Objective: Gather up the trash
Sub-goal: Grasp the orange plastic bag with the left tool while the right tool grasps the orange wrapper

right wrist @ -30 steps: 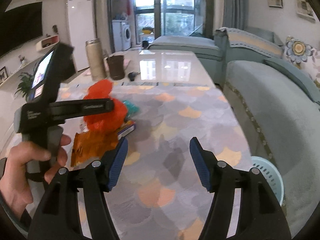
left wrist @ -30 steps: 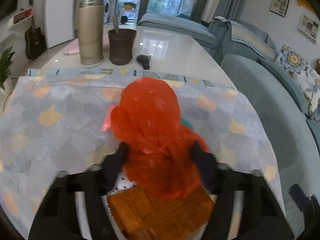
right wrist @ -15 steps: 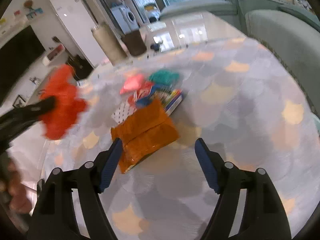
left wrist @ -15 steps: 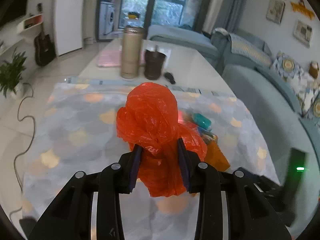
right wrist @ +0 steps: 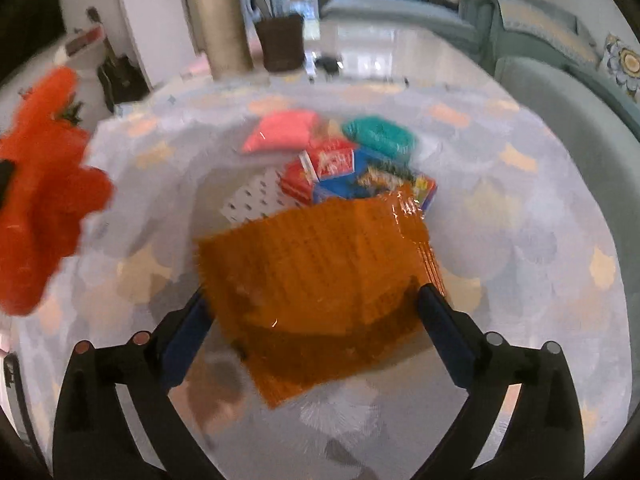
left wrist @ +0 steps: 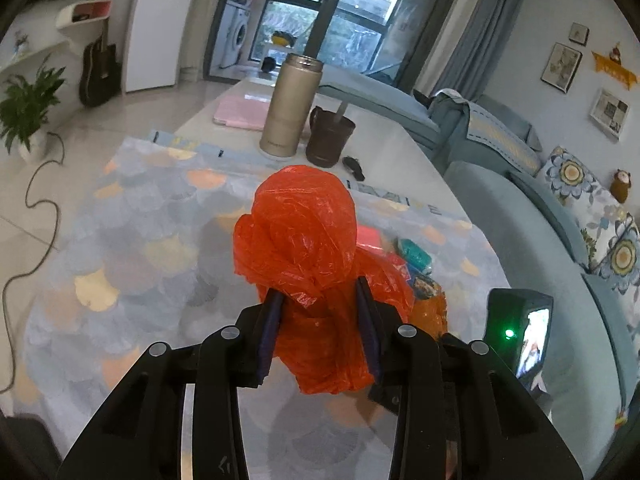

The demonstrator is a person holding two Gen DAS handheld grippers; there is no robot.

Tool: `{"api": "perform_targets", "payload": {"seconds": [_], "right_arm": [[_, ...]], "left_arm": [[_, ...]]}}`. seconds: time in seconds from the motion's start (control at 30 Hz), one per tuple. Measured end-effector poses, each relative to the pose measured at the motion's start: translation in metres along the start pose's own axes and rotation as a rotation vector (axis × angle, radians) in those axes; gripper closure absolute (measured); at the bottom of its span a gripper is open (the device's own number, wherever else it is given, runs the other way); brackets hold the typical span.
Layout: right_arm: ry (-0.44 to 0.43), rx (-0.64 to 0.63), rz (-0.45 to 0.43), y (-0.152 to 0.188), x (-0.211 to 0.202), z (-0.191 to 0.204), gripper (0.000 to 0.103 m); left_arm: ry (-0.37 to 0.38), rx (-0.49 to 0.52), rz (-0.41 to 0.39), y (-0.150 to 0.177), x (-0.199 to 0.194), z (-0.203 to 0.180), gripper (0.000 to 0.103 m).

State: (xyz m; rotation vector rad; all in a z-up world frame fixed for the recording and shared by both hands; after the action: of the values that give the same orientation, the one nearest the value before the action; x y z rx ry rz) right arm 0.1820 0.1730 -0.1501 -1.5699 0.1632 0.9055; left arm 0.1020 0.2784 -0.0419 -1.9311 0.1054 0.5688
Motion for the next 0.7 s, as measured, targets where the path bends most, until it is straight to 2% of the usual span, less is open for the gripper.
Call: {"api": "perform_targets", "payload": {"seconds": [0.03,0.1,0.17,0.2,0.3,0.4,0.6,0.7], "right_arm": [[0.002,-0.003,-0.003,0.001,0.000,-0.004,0.017],[-0.004,-0.014,-0.004,0.003,-0.003,-0.009,0.041],[-0.034,0.003,0.001,0.006,-0.010,-0.018,0.052],[-0.053,0.020,-0.002,0.006,-0.015,-0.023,0.063],[-0.090,0.067,-0.008,0.006,-0.025,-0.040,0.085],[-0.084,0.079,-0.028,0.005,-0.039,-0.060,0.093],[-0.073,0.124,-0.098,-0.004,-0.073,-0.097,0.094],[-0.061,0.146,-0.135,-0.013,-0.089,-0.117,0.095]], "left_arm": [[0.013,-0.002,0.000,-0.001,0.000,-0.002,0.068],[0.026,0.003,-0.005,-0.002,0.000,-0.006,0.068],[0.038,0.017,-0.004,-0.001,0.000,-0.012,0.068],[0.042,0.023,-0.002,0.001,0.000,-0.015,0.068],[0.052,0.035,0.003,0.005,0.001,-0.018,0.068],[0.079,0.044,0.007,0.009,0.002,-0.027,0.068],[0.149,0.069,0.026,0.024,0.002,-0.054,0.068],[0.184,0.113,0.018,0.030,-0.002,-0.076,0.068]]}}
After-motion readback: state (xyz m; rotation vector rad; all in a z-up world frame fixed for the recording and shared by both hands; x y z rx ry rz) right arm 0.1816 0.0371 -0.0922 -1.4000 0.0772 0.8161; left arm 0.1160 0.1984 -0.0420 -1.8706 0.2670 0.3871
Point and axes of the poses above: each gripper's, at about its wrist camera, not at the fingertips, and x roughly the way its jaws point, z to its left, y to its underside, the point moved 9 cm from there along x, roughly the way its jaws point, and after that the axes turned 15 degrees about -z, right-handed, at the moved point
